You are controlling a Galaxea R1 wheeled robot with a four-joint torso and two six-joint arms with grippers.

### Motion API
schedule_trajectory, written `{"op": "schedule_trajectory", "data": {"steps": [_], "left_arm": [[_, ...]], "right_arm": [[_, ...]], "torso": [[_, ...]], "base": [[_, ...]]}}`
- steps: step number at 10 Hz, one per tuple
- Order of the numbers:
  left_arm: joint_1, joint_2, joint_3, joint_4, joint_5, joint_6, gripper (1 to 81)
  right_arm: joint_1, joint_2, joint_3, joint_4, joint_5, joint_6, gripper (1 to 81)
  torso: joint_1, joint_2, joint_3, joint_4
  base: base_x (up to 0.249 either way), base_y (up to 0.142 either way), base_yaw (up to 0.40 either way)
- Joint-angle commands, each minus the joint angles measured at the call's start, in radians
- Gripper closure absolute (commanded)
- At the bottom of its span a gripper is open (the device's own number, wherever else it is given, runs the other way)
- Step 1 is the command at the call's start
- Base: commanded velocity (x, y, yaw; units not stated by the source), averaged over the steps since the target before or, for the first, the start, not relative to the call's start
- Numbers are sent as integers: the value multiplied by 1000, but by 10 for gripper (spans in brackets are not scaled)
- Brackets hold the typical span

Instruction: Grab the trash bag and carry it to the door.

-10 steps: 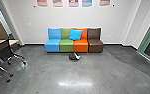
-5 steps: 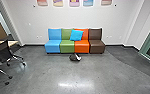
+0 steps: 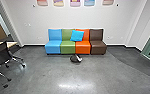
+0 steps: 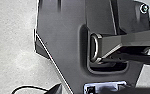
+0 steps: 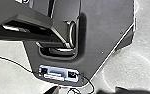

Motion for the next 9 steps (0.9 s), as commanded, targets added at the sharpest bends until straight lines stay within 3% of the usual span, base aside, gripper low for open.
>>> {"op": "schedule_trajectory", "data": {"steps": [1, 9], "left_arm": [[-17, -4, -1, -8, 63, 1, 10], [-17, 1, -1, -7, 63, 1, 10]], "right_arm": [[10, -5, 6, -8, -58, 0, 10], [14, 3, 6, -11, -58, 0, 10]], "torso": [[0, 0, 0, 0], [0, 0, 0, 0]], "base": [[136, 64, 0], [135, 0, 0]]}}
